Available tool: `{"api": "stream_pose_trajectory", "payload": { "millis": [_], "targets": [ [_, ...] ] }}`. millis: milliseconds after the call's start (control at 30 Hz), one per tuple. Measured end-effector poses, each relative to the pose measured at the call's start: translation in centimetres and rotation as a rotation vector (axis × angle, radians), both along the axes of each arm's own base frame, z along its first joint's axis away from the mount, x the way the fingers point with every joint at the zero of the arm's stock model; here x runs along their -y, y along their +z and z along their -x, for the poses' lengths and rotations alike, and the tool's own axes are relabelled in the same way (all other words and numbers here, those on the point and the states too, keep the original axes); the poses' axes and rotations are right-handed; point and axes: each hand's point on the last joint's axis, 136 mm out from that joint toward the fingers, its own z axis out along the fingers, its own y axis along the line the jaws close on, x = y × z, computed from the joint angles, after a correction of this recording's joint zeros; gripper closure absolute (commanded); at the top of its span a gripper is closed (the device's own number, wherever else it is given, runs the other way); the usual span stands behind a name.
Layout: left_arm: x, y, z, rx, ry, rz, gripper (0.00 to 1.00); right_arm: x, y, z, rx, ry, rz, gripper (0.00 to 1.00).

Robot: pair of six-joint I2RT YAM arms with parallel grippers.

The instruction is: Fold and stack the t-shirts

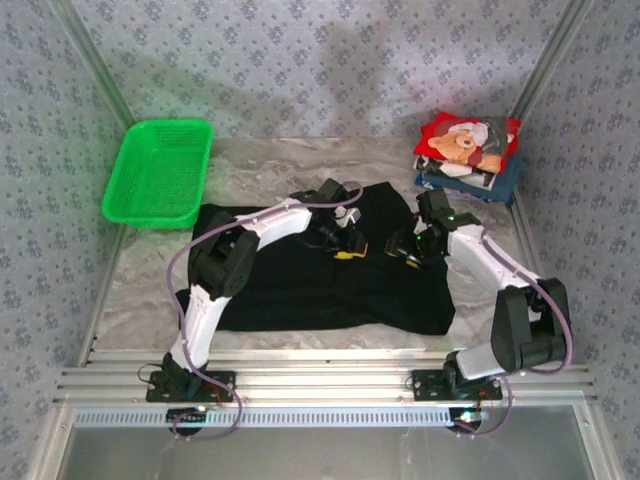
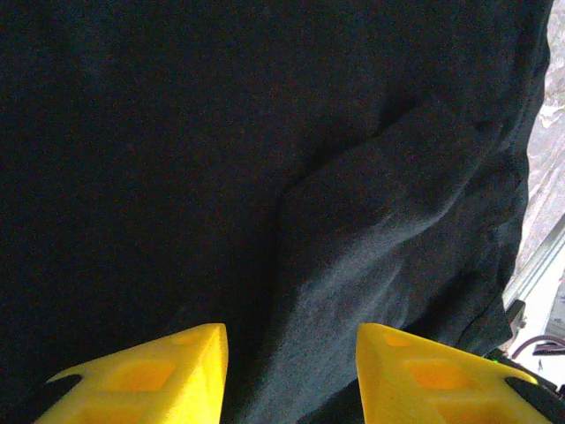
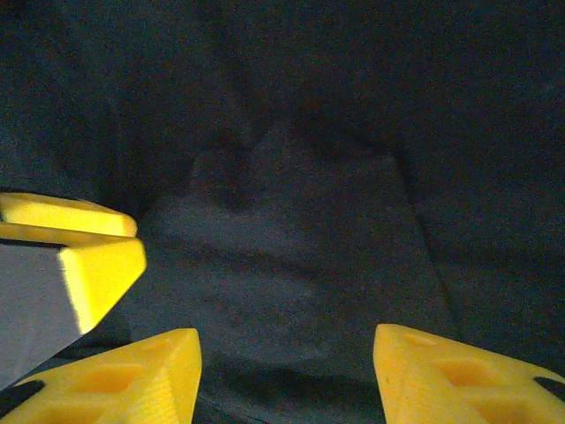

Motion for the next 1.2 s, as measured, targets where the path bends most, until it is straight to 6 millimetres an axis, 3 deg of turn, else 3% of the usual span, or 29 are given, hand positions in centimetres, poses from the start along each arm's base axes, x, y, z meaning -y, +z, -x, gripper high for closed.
{"api": "stream_pose_trajectory", "payload": {
  "millis": [300, 500, 800, 1000, 1200],
  "targets": [
    [1.1, -0.2, 1.3, -0.021, -0.035, 0.007, 0.61, 2.0, 2.3, 0.2, 0.062, -0.053, -0.041, 0.4],
    [1.2, 0.0, 1.7, -0.02, -0.049, 0.007, 0.84, 2.3, 2.4, 0.4, 0.061, -0.054, -0.048, 0.4],
    [1.6, 2.6, 4.1, 0.053, -0.11, -0.013, 0.85, 2.6, 2.0, 0.9, 0.043, -0.05, -0.048, 0.41],
    [2.0, 4.1, 8.1, 0.131, -0.167, -0.056, 0.84, 3.0, 1.8, 1.4, 0.031, -0.052, -0.04, 0.41],
    [2.0, 2.0, 14.1, 0.115, -0.24, -0.116, 0.81, 3.7, 1.5, 2.1, 0.019, -0.069, -0.037, 0.41]
  ]
}}
